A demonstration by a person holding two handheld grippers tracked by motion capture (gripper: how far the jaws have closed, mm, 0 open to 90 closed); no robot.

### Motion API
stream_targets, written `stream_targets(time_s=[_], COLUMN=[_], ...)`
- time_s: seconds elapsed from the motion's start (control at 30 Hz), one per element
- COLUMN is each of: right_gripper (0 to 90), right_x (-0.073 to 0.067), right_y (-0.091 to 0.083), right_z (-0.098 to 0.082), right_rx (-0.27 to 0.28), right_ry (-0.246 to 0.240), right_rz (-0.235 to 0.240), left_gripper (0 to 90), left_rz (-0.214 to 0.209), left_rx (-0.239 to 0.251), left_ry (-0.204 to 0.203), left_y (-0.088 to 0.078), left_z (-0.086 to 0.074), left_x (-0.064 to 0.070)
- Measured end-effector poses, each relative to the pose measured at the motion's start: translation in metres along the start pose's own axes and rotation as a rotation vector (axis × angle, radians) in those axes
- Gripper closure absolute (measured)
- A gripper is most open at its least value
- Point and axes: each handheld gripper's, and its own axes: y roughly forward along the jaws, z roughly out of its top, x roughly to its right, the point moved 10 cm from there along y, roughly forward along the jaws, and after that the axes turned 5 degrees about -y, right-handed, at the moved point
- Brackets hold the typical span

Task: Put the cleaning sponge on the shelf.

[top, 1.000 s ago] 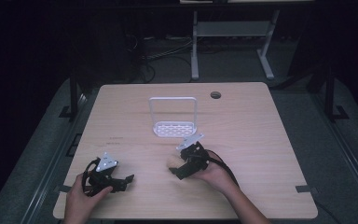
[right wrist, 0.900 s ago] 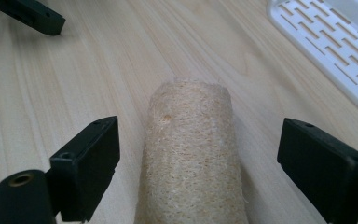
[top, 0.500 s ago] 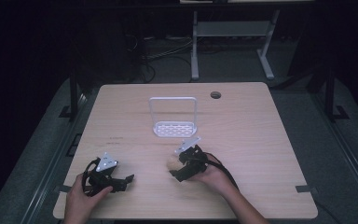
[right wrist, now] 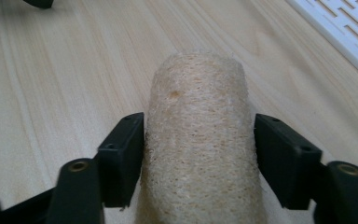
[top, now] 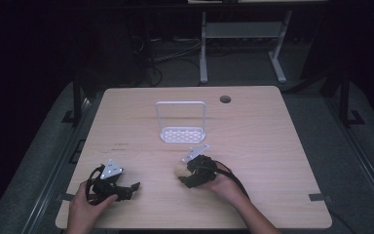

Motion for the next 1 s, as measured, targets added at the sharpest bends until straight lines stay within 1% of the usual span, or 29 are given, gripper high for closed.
stream_targets(time_s=[0.07, 0.43, 0.73, 1.0], right_gripper=[40.6, 40.8, 40.8, 40.8], right_x=[-0.001, 0.0, 0.008, 0.016], right_y=[0.0, -0.002, -0.009, -0.01], right_z=[0.0, 0.003, 0.009, 0.015], right_rx=[-0.001, 0.006, 0.024, 0.034], right_ry=[-0.002, -0.005, 0.014, 0.021], right_rz=[-0.003, -0.007, -0.026, -0.037], left_gripper=[12.7, 12.7, 12.7, 12.7], left_rz=[0.0, 0.0, 0.0, 0.0], left_rx=[0.0, 0.0, 0.0, 0.0], left_ry=[0.0, -0.001, 0.0, 0.0], left_y=[0.0, 0.0, 0.0, 0.0], left_z=[0.0, 0.0, 0.0, 0.0], left_x=[0.0, 0.0, 0.0, 0.0])
